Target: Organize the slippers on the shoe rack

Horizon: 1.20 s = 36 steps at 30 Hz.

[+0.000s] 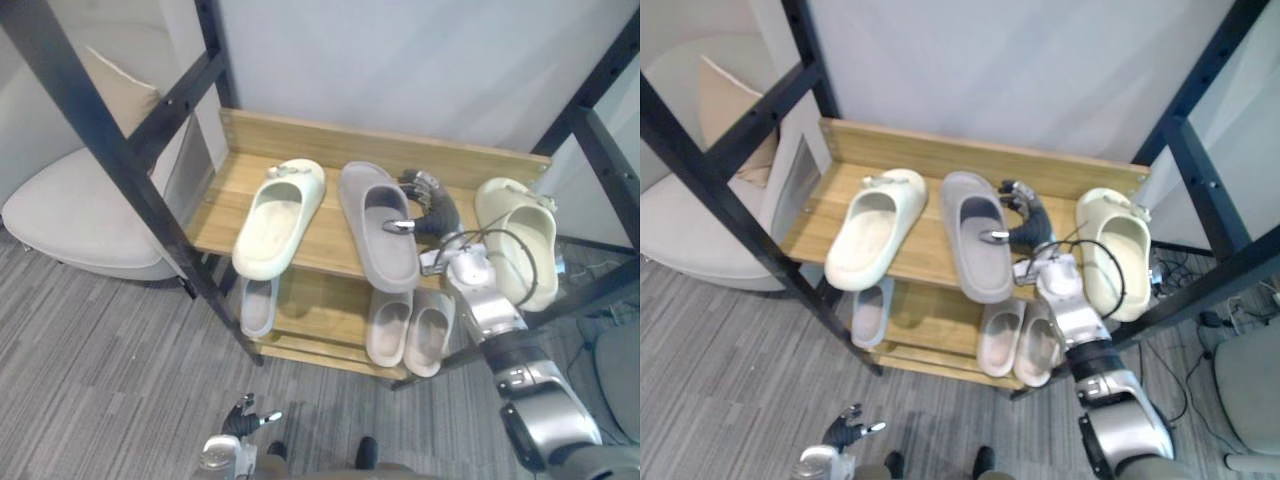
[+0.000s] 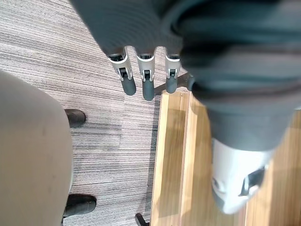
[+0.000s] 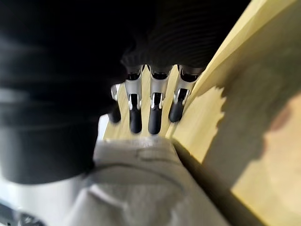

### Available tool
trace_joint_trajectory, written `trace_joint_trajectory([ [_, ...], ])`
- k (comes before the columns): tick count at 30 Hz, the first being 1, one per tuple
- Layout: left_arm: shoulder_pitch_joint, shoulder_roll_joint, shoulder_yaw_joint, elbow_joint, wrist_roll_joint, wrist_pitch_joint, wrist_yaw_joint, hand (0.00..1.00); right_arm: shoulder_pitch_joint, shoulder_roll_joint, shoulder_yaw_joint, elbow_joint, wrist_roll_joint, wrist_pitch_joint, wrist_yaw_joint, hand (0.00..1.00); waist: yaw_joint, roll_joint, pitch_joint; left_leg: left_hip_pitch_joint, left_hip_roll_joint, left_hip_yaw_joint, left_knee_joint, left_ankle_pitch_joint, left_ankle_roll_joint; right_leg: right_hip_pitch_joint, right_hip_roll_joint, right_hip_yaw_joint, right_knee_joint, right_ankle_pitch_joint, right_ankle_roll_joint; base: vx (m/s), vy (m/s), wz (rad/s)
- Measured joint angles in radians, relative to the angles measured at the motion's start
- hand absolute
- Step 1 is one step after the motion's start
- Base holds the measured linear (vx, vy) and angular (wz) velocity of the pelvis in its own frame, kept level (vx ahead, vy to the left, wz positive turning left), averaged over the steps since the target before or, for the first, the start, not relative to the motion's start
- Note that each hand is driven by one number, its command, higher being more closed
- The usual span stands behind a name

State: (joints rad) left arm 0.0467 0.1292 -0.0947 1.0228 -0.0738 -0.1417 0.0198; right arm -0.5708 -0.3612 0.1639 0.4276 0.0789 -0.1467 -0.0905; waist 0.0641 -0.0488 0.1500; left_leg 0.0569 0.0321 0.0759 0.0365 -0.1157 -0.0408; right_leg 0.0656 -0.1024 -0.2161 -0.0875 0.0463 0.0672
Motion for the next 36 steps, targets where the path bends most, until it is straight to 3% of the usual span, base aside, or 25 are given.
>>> trace_joint_trajectory([
  [14,-0.001,0.000,0.000,0.001,0.001,0.001,0.003,0.00,0.030,0.017,-0.028,-0.041,0.001,-0.001,0.002,1.00,0.000,-0.002,0.002,0.017,0.000,0.004,-0.018,0.006,0.001,0.006,0.000,0.001,0.000,-0.001,-0.001,0.00,0.000,0.00],
  [21,-0.002,-0.005,0.023,0.002,0.003,0.002,0.002,0.00,0.156,0.020,-0.046,-0.187,0.008,-0.002,0.013,1.00,-0.002,-0.006,0.007,0.035,0.000,0.002,-0.019,0.005,0.001,0.025,-0.001,0.001,0.000,-0.002,0.000,0.00,-0.001,0.00],
  [26,-0.001,-0.007,0.032,0.001,0.008,0.003,-0.001,0.00,0.250,0.067,-0.086,-0.273,0.011,-0.004,0.018,1.00,-0.006,-0.005,0.008,0.036,0.000,0.005,-0.016,0.006,0.001,0.024,-0.002,0.005,0.003,-0.002,0.000,-0.04,-0.012,-0.02],
  [36,0.004,-0.020,0.039,0.005,0.014,0.018,-0.003,0.00,0.410,0.099,-0.099,-0.514,0.056,-0.025,0.050,1.00,-0.022,0.019,-0.005,0.052,0.000,0.010,-0.012,0.005,0.001,0.034,-0.003,0.010,0.012,-0.003,0.002,-0.03,-0.006,-0.01],
])
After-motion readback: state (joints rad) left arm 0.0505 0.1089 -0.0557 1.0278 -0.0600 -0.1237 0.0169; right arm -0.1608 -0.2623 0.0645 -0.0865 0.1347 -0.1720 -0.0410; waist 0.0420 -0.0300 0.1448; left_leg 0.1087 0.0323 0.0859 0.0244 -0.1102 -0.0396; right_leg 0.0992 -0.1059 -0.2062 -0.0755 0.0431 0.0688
